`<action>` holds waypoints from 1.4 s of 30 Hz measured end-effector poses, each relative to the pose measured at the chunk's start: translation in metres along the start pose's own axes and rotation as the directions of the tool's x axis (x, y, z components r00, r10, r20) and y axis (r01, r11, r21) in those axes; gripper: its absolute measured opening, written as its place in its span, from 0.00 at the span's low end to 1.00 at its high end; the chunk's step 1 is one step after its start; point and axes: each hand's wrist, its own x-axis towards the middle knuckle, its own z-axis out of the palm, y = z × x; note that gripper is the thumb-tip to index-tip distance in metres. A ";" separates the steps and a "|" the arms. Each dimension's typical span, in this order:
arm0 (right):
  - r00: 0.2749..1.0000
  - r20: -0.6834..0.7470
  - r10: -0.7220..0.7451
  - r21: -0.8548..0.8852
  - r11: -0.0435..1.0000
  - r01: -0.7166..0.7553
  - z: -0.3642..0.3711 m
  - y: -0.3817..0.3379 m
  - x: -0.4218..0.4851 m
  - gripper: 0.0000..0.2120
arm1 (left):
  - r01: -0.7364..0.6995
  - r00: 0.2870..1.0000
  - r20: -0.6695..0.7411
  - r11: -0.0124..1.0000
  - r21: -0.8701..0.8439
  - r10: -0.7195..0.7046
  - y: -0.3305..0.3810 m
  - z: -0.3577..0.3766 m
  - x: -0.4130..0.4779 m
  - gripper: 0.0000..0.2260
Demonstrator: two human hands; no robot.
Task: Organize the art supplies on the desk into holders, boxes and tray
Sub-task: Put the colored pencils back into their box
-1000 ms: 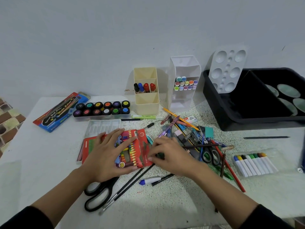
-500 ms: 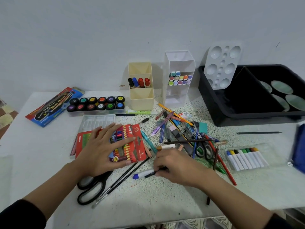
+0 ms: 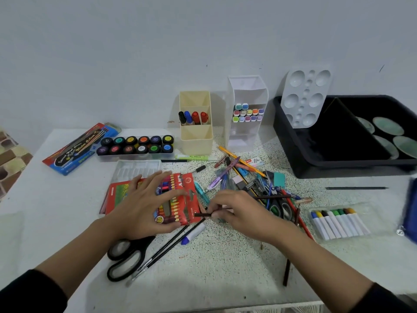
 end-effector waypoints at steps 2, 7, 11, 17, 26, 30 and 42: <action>0.996 -0.088 0.019 -0.007 1.000 -0.020 -0.002 -0.002 0.009 0.03 | -0.024 1.000 -0.003 0.999 0.030 0.024 0.004 -0.003 0.004 0.34; 0.991 -0.130 0.008 -0.103 0.994 -0.022 -0.002 0.000 0.029 0.04 | -0.018 0.999 0.028 1.000 0.025 0.017 0.007 -0.009 0.012 0.37; 0.998 -0.067 -0.008 -0.205 0.979 -0.005 0.004 0.003 0.041 0.06 | -0.015 0.998 -0.064 0.988 -0.154 0.006 0.005 -0.009 0.007 0.39; 0.991 -0.049 -0.127 -0.241 0.964 0.112 0.025 -0.011 0.065 0.07 | -0.047 0.985 -0.173 0.962 -0.270 0.000 0.003 -0.005 0.006 0.38; 0.987 -0.136 -0.084 -0.257 0.965 0.046 0.026 0.007 0.066 0.10 | -0.016 0.998 -0.055 0.973 -0.230 0.003 0.004 -0.015 0.004 0.45; 0.987 -0.157 -0.014 -0.316 0.948 -0.037 0.013 0.016 0.054 0.13 | 0.040 0.999 0.006 0.987 -0.158 -0.040 -0.005 -0.016 0.001 0.50; 0.990 -0.130 -0.047 -0.289 0.957 0.007 0.037 -0.001 0.068 0.05 | 0.038 0.996 -0.065 0.963 -0.265 -0.057 -0.005 -0.009 0.000 0.47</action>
